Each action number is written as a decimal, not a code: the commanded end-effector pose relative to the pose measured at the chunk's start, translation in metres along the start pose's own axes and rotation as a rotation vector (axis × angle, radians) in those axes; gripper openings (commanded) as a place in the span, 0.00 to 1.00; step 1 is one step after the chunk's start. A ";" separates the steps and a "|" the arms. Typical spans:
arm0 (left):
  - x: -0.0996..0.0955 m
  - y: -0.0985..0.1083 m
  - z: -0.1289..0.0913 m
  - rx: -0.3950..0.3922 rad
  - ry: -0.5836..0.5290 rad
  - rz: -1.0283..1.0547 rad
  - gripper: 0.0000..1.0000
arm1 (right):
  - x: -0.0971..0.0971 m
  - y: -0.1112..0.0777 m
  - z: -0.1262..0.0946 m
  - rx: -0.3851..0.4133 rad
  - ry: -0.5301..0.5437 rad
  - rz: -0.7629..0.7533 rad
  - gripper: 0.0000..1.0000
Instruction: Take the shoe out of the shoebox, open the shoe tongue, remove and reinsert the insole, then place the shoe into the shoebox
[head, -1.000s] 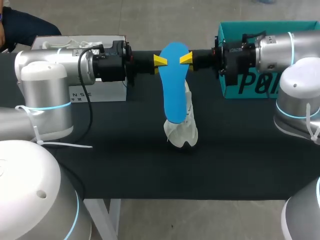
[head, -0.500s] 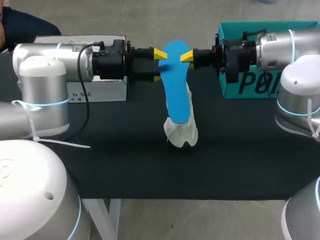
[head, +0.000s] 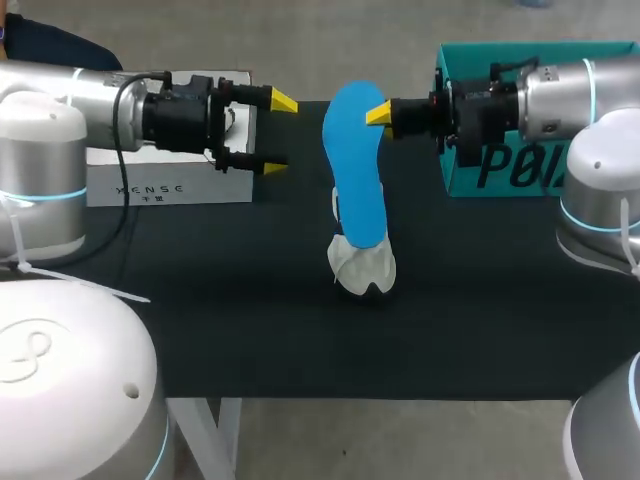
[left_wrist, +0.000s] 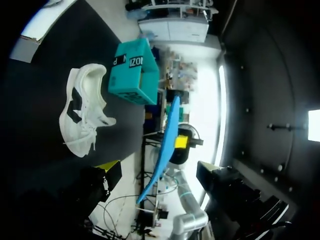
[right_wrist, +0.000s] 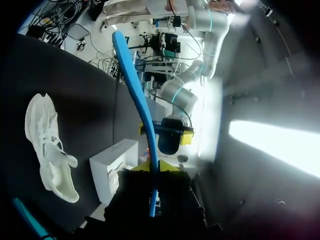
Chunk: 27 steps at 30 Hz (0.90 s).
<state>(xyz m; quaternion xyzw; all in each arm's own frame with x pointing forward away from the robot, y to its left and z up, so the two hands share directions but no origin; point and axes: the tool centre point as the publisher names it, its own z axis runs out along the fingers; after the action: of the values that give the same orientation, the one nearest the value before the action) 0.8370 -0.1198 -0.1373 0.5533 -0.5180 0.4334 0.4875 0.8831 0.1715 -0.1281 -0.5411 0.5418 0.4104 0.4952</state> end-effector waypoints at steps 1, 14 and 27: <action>0.003 0.010 -0.038 -0.071 -0.050 -0.029 1.00 | -0.007 -0.001 -0.003 -0.006 0.028 -0.002 0.00; 0.029 0.010 -0.114 -0.231 -0.226 -0.013 1.00 | -0.009 0.005 -0.007 -0.020 0.091 -0.005 0.00; 0.029 -0.012 -0.168 -0.091 -0.379 0.000 1.00 | -0.016 0.008 -0.007 -0.021 0.122 -0.015 0.00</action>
<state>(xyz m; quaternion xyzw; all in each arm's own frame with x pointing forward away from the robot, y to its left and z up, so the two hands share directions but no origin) 0.8639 0.0383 -0.0877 0.5952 -0.6207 0.2941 0.4172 0.8737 0.1689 -0.1152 -0.5726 0.5596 0.3818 0.4618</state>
